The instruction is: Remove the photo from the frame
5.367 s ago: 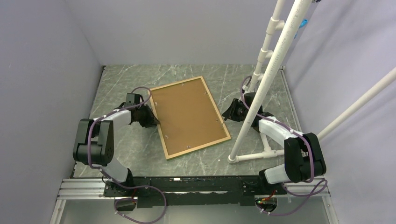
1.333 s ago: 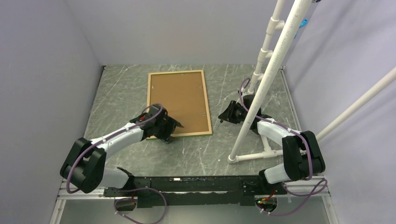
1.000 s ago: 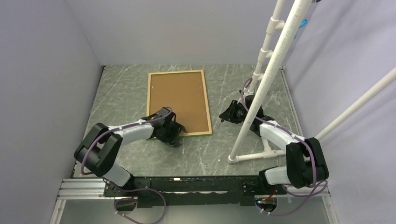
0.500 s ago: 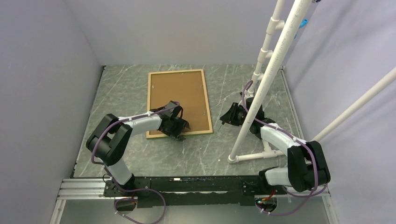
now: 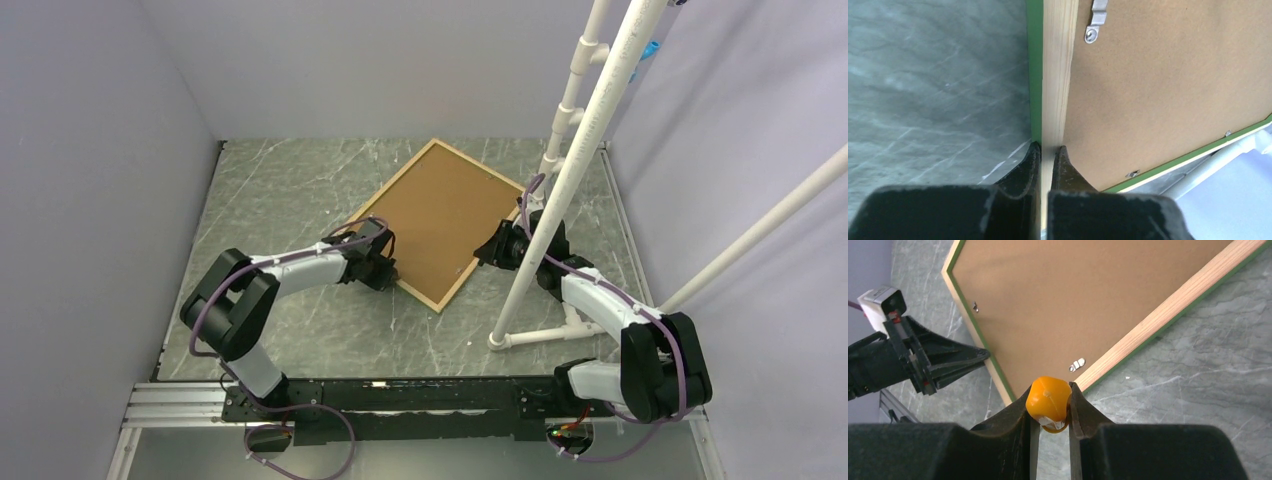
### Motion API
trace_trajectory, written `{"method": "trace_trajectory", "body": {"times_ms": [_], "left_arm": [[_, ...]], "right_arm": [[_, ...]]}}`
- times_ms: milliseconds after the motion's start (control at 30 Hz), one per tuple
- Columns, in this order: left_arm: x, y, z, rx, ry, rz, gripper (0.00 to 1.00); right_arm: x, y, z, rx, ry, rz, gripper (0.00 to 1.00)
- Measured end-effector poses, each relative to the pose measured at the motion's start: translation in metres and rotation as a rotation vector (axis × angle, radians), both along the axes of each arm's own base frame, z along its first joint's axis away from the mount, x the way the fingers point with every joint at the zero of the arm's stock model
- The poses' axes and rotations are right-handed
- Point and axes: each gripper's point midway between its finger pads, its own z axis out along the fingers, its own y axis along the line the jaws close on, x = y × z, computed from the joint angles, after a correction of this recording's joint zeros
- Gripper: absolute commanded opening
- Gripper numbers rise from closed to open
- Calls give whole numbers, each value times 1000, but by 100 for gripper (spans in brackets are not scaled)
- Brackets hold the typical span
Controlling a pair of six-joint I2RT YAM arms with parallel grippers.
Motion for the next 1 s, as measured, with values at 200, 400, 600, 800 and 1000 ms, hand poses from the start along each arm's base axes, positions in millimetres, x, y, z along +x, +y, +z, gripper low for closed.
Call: {"method": "trace_trajectory", "body": {"times_ms": [200, 400, 600, 800, 1000], "left_arm": [[-20, 17, -2, 43, -54, -28, 0], [-35, 49, 1, 154, -77, -6, 1], [-49, 85, 1, 292, -68, 25, 19], [-61, 101, -2, 342, -65, 4, 49], [-74, 112, -4, 406, -46, -94, 73]], "right_arm": [[10, -3, -7, -49, -7, 3, 0], [35, 1, -17, -99, 8, 8, 0], [38, 7, -28, -161, 27, 24, 0], [49, 12, -30, -228, 2, 38, 0], [63, 9, -25, -245, -24, 22, 0]]}}
